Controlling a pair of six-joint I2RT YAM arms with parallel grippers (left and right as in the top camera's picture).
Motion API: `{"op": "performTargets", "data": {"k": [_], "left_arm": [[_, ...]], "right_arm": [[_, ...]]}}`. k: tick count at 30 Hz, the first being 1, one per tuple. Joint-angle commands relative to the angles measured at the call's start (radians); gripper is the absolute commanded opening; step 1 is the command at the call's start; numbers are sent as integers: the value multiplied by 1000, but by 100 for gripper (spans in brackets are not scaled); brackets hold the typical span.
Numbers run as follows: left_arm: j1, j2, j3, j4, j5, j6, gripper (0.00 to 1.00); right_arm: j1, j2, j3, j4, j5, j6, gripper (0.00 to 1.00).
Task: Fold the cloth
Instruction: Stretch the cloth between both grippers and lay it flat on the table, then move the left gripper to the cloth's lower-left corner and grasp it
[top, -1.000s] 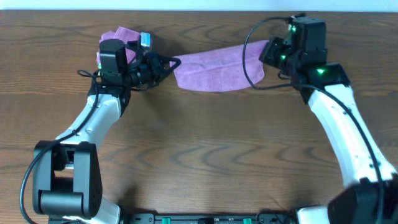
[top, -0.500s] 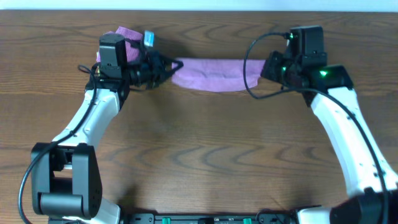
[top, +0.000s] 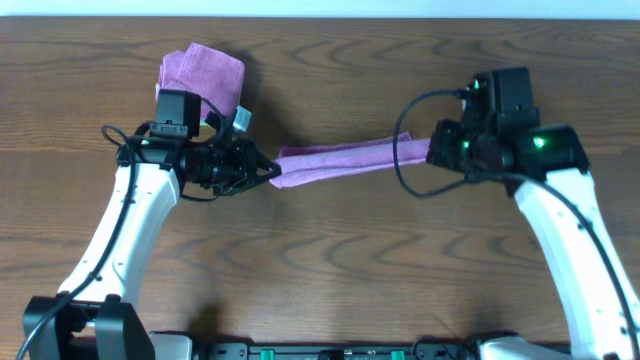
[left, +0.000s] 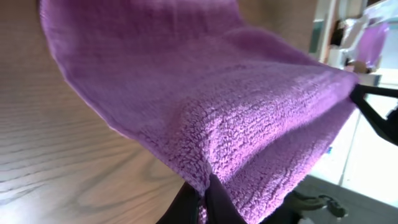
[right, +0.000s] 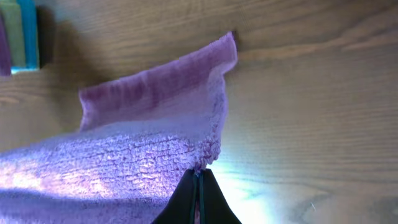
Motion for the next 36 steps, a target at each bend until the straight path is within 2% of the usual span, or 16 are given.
{"op": "performTargets", "data": {"k": [1,8,16,25,32,36], "left_arm": [[-20,-1,-66,-12,-47,61,6],[-55,-2,-223,1,-54,82,6],[-55,-6,-417,36,-42,88,6],[-55,-63,-452,33,-42,92,6],[-61,-73,-502,30,-42,78,6],[-63,-85,-650,201,59,-26,7]], "right_arm": [[4,-60,-100,2,7,-24,1],[4,-215,-378,68,-5,11,1],[4,-356,-586,56,-16,41,1],[4,-386,-661,13,-24,48,2],[3,-386,-661,56,-23,56,2],[3,-386,-661,56,-24,56,1]]}}
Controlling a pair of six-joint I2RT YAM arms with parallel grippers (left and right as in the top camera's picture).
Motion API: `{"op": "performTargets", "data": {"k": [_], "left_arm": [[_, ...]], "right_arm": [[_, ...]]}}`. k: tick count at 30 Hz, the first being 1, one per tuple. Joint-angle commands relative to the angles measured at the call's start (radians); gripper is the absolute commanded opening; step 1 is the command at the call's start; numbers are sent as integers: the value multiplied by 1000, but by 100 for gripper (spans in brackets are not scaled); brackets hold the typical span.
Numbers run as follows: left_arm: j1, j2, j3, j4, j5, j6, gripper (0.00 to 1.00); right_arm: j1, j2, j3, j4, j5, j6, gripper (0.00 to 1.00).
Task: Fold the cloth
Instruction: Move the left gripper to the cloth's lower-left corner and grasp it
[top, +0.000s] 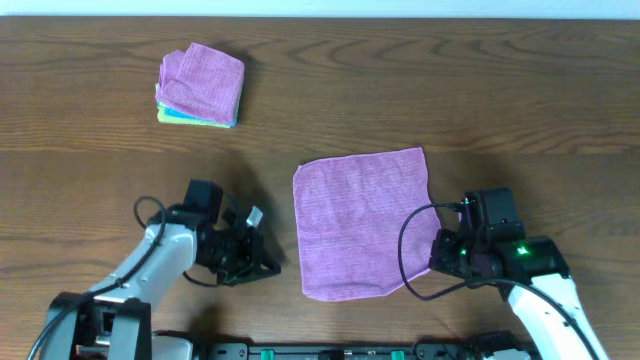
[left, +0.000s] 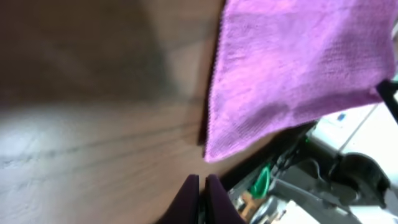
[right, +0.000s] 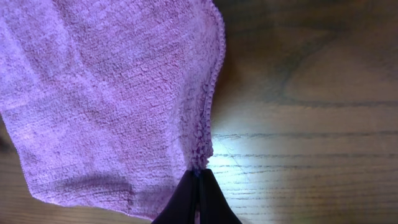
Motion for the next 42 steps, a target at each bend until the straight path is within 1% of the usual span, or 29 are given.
{"op": "performTargets", "data": {"k": [1,3,5,6,10,12,13,16,18,19,23,30,34,39,41,42], "left_arm": [[-6,-18,-111,111,91,-114,9],[-6,-26,-178,237,129,-190,15],[-6,-29,-212,304,148,-240,22],[-6,-29,-215,313,150,-246,26],[-13,-29,-216,332,141,-248,48],[-26,-29,-217,345,112,-276,54],[-35,-29,-218,361,99,-287,55],[-75,-29,-220,428,68,-345,56],[-129,-29,-221,515,31,-422,56],[-147,-29,-221,545,24,-442,56],[-225,-29,-221,627,-35,-534,56],[-336,-28,-221,644,-130,-615,56],[-381,-28,-221,684,-166,-661,56],[-464,-28,-221,719,-245,-739,55],[-504,-28,-221,734,-277,-769,50],[-516,-28,-221,735,-291,-783,44]], "right_arm": [[4,-10,-5,2,1,18,1],[3,-10,-5,2,-2,18,1],[3,-10,-5,3,-2,18,1],[3,-10,-5,4,-4,18,1],[3,-10,-5,14,-24,18,1],[3,-10,-5,17,-25,25,1],[3,-10,-5,21,-29,26,1],[3,-10,-5,30,-45,26,2],[3,-10,-5,34,-51,26,1],[3,-10,-5,34,-50,27,1],[3,-10,-5,34,-51,33,1],[3,-10,-5,35,-69,33,1],[3,-10,-5,35,-70,33,1],[3,-10,-5,35,-77,33,1],[3,-10,-5,35,-77,33,1],[3,-10,-5,35,-77,33,1]]}}
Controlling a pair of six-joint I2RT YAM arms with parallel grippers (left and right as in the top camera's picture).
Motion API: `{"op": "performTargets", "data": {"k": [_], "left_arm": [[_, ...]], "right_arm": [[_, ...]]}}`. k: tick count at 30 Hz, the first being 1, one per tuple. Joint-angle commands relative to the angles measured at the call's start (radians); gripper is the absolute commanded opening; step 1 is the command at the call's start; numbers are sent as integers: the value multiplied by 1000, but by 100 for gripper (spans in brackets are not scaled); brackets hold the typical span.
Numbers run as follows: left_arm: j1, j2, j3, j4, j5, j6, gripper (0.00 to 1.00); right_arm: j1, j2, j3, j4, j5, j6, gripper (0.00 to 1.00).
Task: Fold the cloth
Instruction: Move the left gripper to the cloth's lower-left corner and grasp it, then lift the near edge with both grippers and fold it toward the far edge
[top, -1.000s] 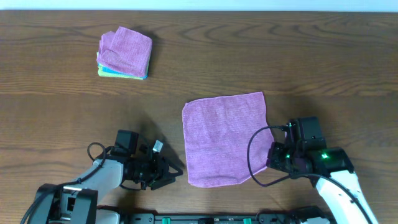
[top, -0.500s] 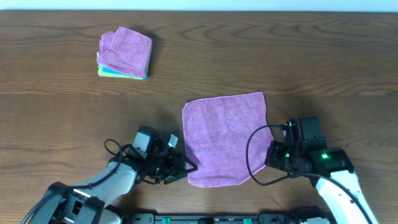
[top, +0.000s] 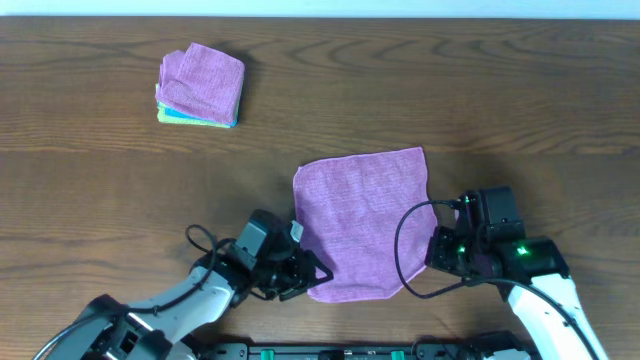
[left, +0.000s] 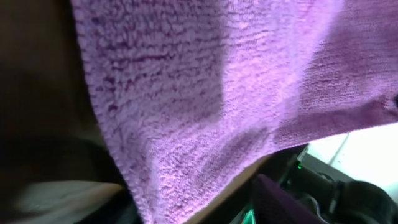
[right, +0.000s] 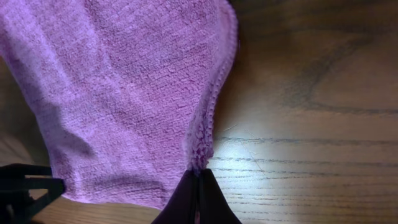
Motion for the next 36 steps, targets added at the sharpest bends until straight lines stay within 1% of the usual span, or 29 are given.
{"op": "performTargets", "data": {"k": [1,2,3,6,10,13,17,21,27,30,36], "left_arm": [[-48,15,-12,-13,-143,-70,36],[-56,15,-12,-13,-153,-78,29],[-62,15,-12,-11,-160,-82,21],[-71,15,-12,-6,-166,-82,6],[-69,15,-12,32,-150,-79,6],[-60,11,-12,95,-81,-55,6],[-16,-21,-10,98,-2,-50,6],[56,-86,-10,71,18,-46,6],[164,-144,-10,61,-1,-43,6],[174,-143,-9,71,-51,-66,6],[174,-143,12,164,-159,-119,6]], "right_arm": [[3,-10,-3,1,-11,11,1],[3,-10,-3,1,-11,11,1],[3,-10,-3,1,-11,11,1],[3,-10,-3,1,-11,11,1],[3,-10,-3,1,-11,10,1],[3,-10,-3,-5,-11,10,1],[4,-10,-3,-5,-10,-1,2],[3,-10,-3,5,-1,-16,2],[3,-10,-3,98,43,-15,1],[3,-10,-3,166,70,-11,1],[3,-5,-3,282,105,4,1]]}}
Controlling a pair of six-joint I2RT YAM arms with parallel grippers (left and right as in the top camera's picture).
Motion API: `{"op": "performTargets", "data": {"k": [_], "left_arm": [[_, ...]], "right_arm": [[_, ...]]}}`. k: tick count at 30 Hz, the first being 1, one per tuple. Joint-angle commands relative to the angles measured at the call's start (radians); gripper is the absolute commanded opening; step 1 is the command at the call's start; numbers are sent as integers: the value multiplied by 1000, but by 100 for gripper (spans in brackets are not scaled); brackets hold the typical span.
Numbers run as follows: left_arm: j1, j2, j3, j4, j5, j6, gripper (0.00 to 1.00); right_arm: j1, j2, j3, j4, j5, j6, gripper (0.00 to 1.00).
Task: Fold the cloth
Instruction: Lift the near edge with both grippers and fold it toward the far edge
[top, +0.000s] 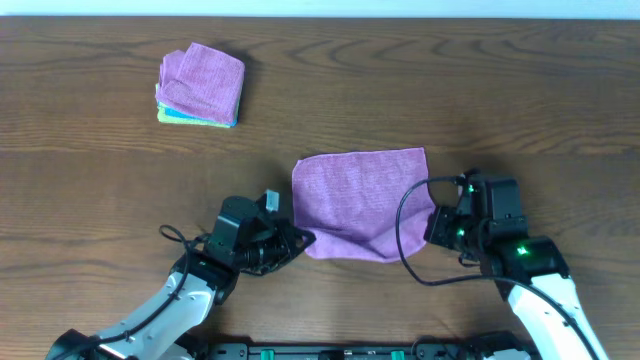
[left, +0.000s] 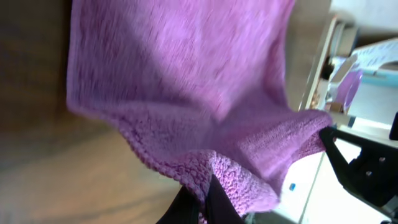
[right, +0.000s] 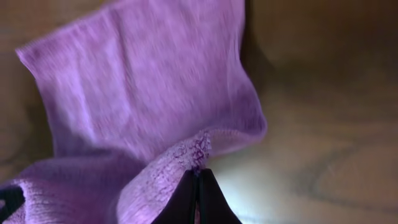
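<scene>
The purple cloth lies at the table's middle front, its far half flat, its near edge lifted and sagging between the two grippers. My left gripper is shut on the near left corner; in the left wrist view the cloth hangs from the shut left gripper. My right gripper is shut on the near right corner; in the right wrist view the cloth curls up from the shut right gripper.
A stack of folded cloths, purple on top with blue and green beneath, sits at the back left. The wooden table runs wide to the back and right. The front edge lies close behind both arms.
Both grippers have moved away from the front edge with the near corners. The left gripper, open by the near left corner before, is now shut on it. The cloth's near edge is raised.
First the cloth hung stretched between both shut grippers above mid table. Then it lay flat near the front, the right gripper still on its corner, the left shut and off to the left. The left returned, took the near left corner, and both corners are lifted.
</scene>
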Motion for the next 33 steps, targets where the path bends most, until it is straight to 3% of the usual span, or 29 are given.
{"op": "performTargets", "data": {"k": [1,20,33], "left_arm": [[5,-5,31,18,-98,-23,6],[32,155,200,21,-434,13,6],[57,325,220,204,-446,16,6]], "right_arm": [[3,2,-3,43,51,6,1],[3,303,-3,421,119,6,1],[3,391,-3,545,147,6,1]]}}
